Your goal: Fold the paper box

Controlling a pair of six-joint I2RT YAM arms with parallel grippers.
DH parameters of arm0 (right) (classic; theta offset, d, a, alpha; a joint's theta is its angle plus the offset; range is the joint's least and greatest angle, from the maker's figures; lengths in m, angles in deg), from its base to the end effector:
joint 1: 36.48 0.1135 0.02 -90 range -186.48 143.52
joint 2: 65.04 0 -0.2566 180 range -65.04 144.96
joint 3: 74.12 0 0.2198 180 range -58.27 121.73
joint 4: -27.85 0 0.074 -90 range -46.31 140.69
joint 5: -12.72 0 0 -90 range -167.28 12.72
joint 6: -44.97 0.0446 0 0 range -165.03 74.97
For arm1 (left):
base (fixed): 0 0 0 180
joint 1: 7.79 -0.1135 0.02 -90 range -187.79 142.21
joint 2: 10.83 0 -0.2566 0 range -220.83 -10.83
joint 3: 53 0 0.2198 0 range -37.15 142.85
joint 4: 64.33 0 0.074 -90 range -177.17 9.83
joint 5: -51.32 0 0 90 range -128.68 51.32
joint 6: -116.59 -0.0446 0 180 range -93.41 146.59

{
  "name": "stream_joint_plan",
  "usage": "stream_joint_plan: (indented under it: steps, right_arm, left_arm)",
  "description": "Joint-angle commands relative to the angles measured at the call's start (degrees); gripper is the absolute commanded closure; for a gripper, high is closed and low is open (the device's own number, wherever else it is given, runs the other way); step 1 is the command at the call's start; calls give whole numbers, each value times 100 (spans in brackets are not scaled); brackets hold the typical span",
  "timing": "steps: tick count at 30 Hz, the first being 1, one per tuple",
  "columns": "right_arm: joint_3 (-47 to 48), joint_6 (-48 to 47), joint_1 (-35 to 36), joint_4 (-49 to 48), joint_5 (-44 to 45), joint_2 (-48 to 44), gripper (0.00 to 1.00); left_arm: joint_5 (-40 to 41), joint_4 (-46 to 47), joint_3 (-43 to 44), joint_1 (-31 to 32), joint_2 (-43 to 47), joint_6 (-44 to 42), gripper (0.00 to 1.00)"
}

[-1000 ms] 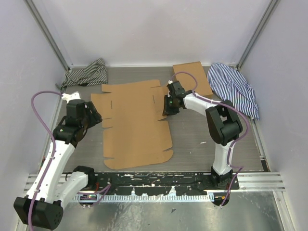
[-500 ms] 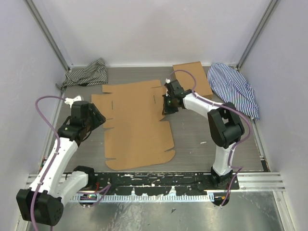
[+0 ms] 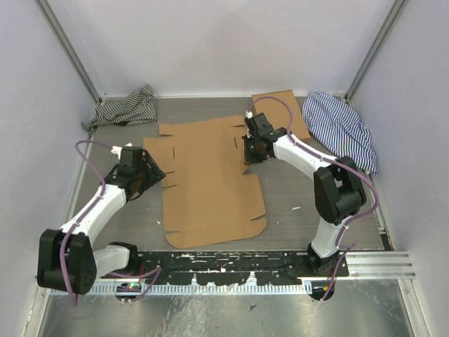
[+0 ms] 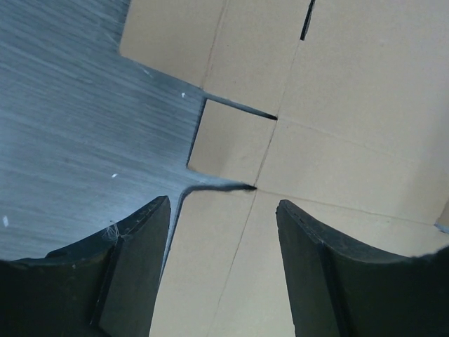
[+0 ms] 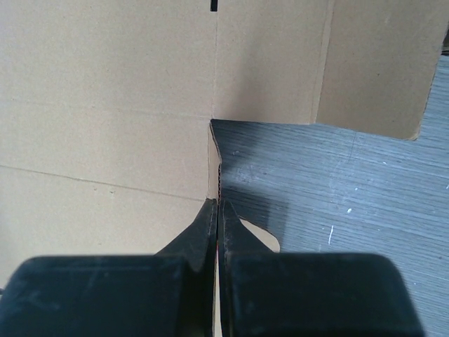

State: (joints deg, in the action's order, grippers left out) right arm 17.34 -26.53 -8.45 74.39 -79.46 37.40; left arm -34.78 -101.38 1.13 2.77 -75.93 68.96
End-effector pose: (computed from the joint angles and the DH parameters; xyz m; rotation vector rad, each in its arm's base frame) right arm 0.3123 0.1682 0.2222 -0.2316 2.6038 0.3464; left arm 0.2041 -0.0350 0.2163 -0.6979 2.3331 -0.3421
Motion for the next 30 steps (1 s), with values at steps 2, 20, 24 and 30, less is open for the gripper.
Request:
stream_joint_plan:
  steps: [2,20,24,30]
  right_arm:
    - [-9,-92,1,2,51,-373,99]
    - [311,-147,1,468,-86,-985,99]
    - [265,-167,1,498,-118,-1098,99]
    - [240,-163,1,552,-187,-1211,99]
  left_arm:
    - [-382,1077,-132,11,-700,54,31]
    - [-511,1106,391,11,-1795,-335,37]
    - [-575,1214,287,12,-1781,-335,37]
    - [-705,1496,72,6,-1618,-276,38]
